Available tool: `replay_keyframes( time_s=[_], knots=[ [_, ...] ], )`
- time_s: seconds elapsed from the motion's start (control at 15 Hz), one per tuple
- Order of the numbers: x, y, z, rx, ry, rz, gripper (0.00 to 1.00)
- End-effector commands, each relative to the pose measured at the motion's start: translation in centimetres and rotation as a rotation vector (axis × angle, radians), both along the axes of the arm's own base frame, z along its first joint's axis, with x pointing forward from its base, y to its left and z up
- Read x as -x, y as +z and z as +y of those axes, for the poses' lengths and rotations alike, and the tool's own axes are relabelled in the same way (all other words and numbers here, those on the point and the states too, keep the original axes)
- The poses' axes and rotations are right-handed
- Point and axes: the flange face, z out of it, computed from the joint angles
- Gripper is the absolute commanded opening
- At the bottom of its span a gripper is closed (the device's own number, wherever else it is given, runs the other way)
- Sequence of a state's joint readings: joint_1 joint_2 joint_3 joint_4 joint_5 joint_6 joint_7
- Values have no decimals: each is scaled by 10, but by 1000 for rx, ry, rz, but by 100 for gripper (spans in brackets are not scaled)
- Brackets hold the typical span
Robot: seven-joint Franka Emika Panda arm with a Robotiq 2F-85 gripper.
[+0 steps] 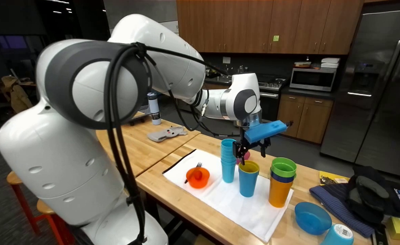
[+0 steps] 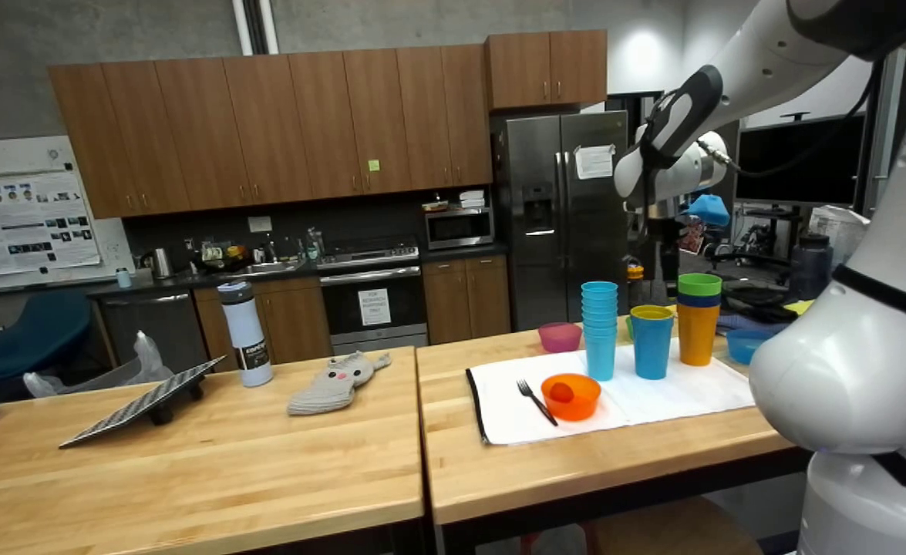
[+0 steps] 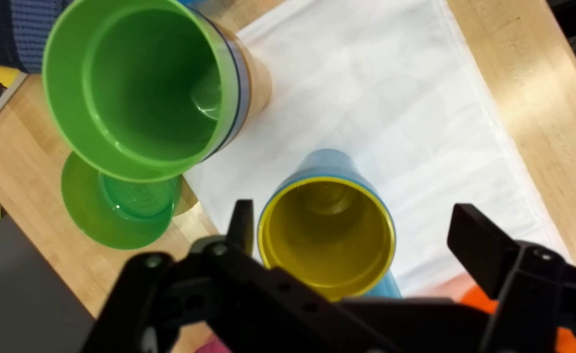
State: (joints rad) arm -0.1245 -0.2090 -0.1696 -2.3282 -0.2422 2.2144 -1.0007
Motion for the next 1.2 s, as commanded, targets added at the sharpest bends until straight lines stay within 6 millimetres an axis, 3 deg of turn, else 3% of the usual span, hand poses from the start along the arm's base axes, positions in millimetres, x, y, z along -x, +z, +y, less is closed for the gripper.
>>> replay_keyframes(
  time_s=[0.0, 0.2, 0.53, 0.8, 1.13],
  knots=[
    [19, 27, -2, -32, 22, -19, 100],
    [31, 46, -16, -65, 30, -17, 100],
    [51, 67, -57, -64, -25, -61, 100],
    [56, 67, -81, -50, 35, -74, 100],
    [58, 59, -83, -58, 205, -42, 100]
  ],
)
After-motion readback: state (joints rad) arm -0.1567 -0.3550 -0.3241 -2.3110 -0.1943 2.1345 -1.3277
